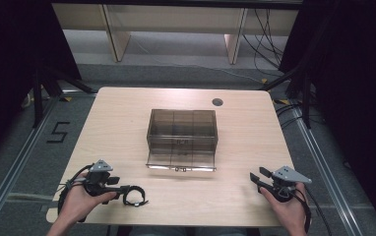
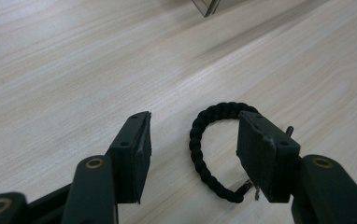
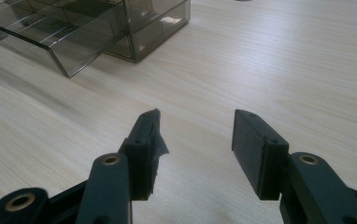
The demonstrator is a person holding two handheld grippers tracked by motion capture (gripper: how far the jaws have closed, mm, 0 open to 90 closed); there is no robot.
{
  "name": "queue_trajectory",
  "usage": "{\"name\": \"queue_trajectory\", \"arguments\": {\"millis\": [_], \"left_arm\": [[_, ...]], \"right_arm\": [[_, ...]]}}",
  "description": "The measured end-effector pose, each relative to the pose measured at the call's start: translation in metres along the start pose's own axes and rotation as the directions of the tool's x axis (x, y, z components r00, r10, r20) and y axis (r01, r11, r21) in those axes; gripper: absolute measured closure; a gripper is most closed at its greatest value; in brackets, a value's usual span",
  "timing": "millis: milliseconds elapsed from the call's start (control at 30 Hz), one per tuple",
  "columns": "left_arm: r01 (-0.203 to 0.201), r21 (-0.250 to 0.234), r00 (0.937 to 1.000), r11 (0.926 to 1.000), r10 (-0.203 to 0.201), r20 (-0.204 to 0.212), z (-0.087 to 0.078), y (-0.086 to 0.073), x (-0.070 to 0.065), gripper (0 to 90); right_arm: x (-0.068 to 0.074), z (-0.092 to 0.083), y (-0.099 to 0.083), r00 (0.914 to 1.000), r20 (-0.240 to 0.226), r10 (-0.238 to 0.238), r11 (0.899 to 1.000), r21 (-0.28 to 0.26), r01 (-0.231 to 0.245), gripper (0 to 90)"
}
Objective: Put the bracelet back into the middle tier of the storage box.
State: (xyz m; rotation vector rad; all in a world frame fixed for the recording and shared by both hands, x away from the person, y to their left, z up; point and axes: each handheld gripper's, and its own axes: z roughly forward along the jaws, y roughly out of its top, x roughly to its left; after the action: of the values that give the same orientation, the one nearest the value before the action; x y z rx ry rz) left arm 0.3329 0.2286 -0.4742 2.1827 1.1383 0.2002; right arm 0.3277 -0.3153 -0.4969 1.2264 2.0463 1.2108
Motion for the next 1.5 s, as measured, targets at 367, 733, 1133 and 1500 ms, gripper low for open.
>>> {"name": "queue_trajectory", "arguments": {"millis": [367,733,1133,1500], "left_arm": [[-0.026,0.152,0.9994,0.9881,0.023,0.026,0.002,0.013,-0.001,45.1],[-0.037,0.275,0.9986,0.9608,0.025,0.046,0.009,0.025,-0.003,48.6],[-0.076,0.389,0.9971,0.9183,0.070,0.028,0.032,0.034,-0.011,58.8],[-0.135,0.450,0.9902,0.8830,0.136,0.029,0.039,0.035,-0.013,66.5]], "right_arm": [[0.004,-0.001,-0.001,0.9995,0.000,0.031,1.000,0.003,-0.031,52.6],[-0.001,-0.003,-0.001,1.0000,0.005,0.001,1.000,-0.030,-0.001,52.4],[0.002,-0.004,-0.002,0.9996,0.006,0.029,0.999,-0.026,-0.029,51.1],[-0.001,-0.003,-0.002,1.0000,0.004,-0.004,0.999,-0.037,0.004,50.2]]}}
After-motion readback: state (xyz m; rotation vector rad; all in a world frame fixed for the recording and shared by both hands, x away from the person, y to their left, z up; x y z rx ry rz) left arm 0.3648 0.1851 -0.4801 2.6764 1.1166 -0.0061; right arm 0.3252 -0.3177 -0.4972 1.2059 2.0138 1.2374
